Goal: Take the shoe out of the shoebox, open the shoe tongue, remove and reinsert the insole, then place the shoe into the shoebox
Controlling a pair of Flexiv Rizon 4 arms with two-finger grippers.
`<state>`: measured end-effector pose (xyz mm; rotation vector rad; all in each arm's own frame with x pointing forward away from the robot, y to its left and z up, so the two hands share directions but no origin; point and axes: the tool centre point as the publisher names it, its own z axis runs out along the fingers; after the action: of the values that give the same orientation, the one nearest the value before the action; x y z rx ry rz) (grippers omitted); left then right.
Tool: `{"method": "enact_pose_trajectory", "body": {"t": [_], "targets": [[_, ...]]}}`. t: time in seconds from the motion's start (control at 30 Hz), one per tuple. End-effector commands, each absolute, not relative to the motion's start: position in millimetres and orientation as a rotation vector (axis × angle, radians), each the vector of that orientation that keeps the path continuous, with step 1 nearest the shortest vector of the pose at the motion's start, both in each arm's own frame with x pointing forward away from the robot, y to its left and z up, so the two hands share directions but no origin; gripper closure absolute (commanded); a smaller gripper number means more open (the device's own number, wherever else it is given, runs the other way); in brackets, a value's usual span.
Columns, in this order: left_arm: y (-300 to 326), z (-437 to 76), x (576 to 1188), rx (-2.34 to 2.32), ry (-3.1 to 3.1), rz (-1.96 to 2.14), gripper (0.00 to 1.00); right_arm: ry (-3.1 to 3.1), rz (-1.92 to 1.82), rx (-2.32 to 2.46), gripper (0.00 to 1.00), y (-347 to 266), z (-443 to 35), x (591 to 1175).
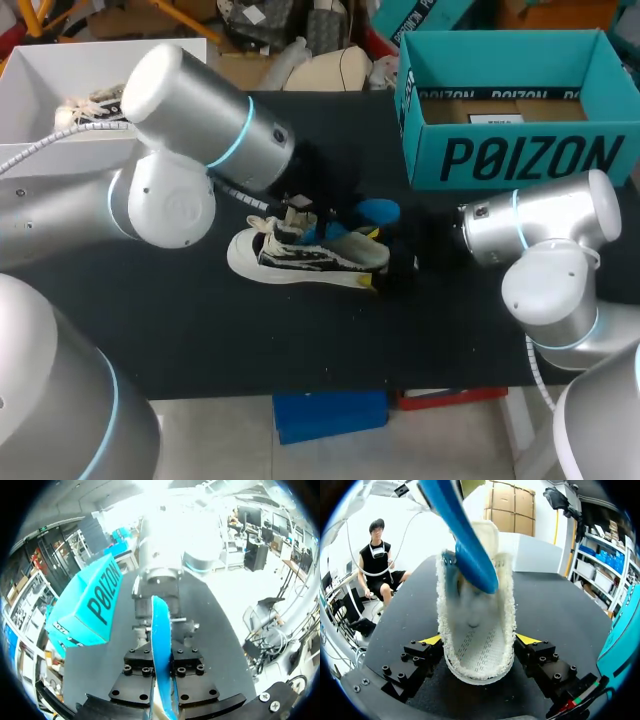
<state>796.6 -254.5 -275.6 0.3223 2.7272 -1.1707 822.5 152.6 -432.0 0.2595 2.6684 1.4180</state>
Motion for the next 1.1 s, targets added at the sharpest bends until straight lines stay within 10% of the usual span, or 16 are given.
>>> {"method": "enact_pose_trajectory", "body": {"t": [0.03,0.37,1.1], "targets": [[-238.9,-204.9,781.6,0.338,2.7,-1.272,1.0,2.672,1.413,0.262,1.0,152.9,-432.6,822.0],[-265.2,-115.6,769.7,0.263,2.697,-2.034,1.0,2.672,1.413,0.262,1.0,152.9,-432.6,822.0],[-246.5,-109.0,766.4,0.042,2.731,-2.149,1.0,2.672,1.413,0.262,1.0,152.9,-432.6,822.0]]}}
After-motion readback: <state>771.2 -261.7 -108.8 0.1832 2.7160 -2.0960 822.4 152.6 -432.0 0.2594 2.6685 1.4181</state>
